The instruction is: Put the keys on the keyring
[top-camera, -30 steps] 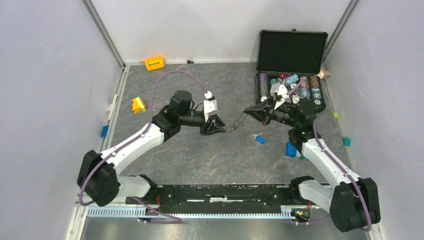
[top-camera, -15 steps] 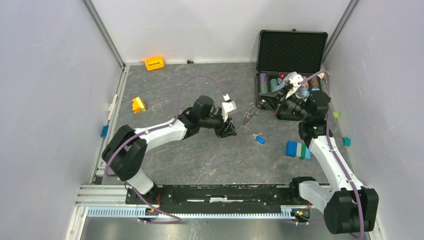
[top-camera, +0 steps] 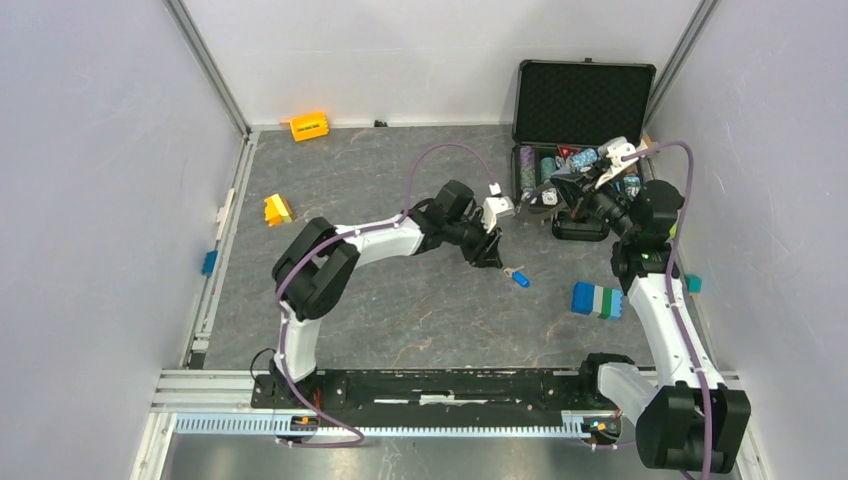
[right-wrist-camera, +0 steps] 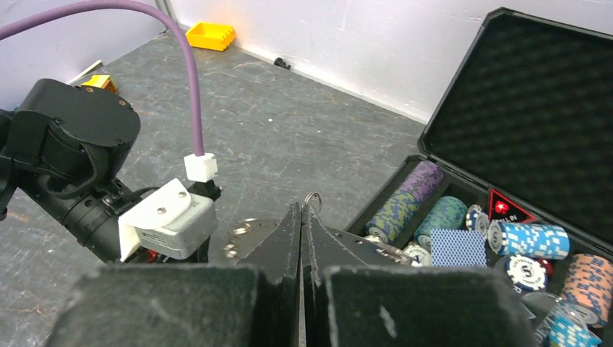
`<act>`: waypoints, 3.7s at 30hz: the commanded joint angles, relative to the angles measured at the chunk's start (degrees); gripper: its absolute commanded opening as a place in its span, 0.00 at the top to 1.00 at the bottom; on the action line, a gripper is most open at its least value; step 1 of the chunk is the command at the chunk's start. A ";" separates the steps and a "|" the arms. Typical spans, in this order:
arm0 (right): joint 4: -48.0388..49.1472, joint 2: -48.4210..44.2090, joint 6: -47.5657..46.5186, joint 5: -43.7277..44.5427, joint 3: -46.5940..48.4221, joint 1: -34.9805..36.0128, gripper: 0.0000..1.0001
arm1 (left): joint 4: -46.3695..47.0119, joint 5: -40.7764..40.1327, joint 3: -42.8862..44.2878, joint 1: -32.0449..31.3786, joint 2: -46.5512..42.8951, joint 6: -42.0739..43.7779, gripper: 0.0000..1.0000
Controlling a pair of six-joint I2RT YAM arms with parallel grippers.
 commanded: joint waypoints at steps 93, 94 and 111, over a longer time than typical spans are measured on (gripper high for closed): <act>0.64 -0.86 0.94 -6.10 2.11 -7.75 1.00 | -27.62 -4.19 29.68 -4.85 21.81 16.54 0.60; 0.90 -0.81 1.18 -6.37 1.90 -8.07 1.00 | -27.49 -4.24 29.38 -4.93 21.64 16.47 0.61; 0.27 -1.60 1.67 -7.08 1.80 -8.86 1.00 | -22.93 -6.52 20.89 -5.63 16.83 15.94 0.90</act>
